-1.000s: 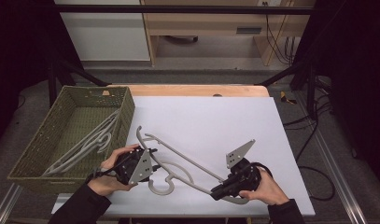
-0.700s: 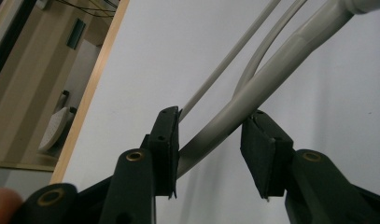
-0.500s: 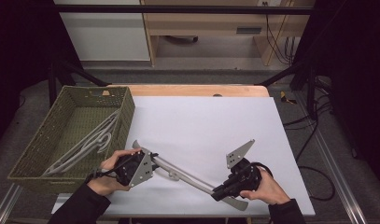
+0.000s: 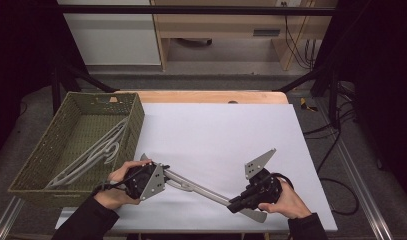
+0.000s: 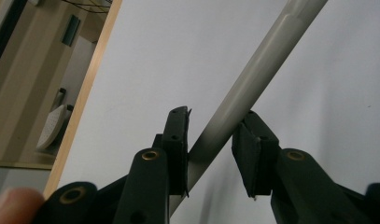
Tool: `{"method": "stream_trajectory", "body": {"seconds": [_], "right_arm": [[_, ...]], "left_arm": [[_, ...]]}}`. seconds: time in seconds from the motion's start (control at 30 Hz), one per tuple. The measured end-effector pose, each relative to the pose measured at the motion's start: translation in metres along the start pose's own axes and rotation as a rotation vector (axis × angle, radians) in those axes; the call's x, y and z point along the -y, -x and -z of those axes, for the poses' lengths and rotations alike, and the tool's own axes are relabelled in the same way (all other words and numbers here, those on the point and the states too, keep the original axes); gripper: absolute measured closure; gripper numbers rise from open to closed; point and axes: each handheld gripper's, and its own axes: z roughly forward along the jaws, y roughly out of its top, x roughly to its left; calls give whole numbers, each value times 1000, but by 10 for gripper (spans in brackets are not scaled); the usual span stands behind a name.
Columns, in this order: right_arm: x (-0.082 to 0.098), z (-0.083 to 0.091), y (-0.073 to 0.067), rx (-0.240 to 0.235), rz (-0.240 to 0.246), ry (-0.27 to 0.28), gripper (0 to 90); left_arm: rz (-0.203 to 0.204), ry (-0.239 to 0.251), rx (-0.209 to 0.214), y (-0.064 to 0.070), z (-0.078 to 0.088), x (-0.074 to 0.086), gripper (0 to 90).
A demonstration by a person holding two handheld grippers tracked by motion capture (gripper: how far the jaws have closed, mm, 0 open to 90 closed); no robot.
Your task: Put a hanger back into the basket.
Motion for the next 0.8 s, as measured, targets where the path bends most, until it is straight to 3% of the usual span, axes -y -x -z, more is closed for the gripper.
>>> {"method": "stream_trajectory", "body": {"seconds": [0.1,0.23,0.37,0.47,0.57,0.8], "right_arm": [[0,1,-1,-29,12,11,827],[0,3,-2,-15,4,14,826],[3,13,0,-16,2,106,813],[4,19,2,42,-4,152,794],[6,23,4,113,3,206,780],[8,26,6,285,0,302,657]], "left_arm": [[-14,-22,0,1,-3,0,630],[-37,-30,9,3,-2,-1,705],[-39,-23,-12,6,-1,-1,755],[-39,-25,-22,5,0,-2,784],[-38,-27,-6,6,1,-2,805],[14,-30,-6,4,1,-4,815]]}}
